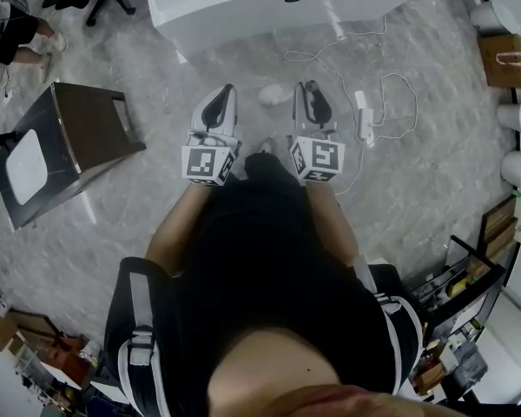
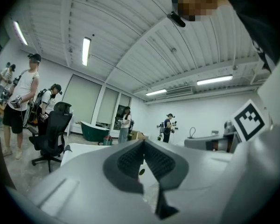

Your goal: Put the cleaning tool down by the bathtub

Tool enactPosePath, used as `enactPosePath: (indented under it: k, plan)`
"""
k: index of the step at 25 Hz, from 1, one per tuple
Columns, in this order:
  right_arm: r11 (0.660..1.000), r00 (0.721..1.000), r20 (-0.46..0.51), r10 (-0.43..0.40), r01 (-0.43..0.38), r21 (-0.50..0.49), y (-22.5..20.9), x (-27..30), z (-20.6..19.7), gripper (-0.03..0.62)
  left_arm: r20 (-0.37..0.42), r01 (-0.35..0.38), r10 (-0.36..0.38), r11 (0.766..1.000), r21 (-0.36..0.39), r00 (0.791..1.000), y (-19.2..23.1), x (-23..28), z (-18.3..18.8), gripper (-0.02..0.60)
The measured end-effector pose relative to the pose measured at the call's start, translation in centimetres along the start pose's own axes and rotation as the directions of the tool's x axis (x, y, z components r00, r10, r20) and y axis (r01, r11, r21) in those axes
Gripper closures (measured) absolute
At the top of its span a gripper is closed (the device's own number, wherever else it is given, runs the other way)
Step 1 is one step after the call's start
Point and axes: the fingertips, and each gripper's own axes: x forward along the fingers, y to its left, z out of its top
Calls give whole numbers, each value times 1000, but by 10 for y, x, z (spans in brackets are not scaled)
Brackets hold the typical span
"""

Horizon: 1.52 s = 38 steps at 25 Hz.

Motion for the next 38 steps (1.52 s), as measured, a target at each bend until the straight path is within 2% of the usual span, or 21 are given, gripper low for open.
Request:
enactPosePath:
  k: [11,16,29,38]
  plan:
    - [1000,999,-19,28,-28,-7,-45,61,-7,496,-15,-37,37,999,12,999,-1,66,-9,572]
    - [1000,999,-33,9,-9,-9,-48,96,-11,496,-30,-26,26,999,20,999,24,97,-15,571]
    - [999,994,-101,-50,48,-19,-65,207,-49,496,-95,57,-57,998,-3,994,83,197,-46,572]
    - [997,989,-131,-75,75,-5,-69,282,-97,496,-109,41,-44,999,-30,993,119,242,-81,572]
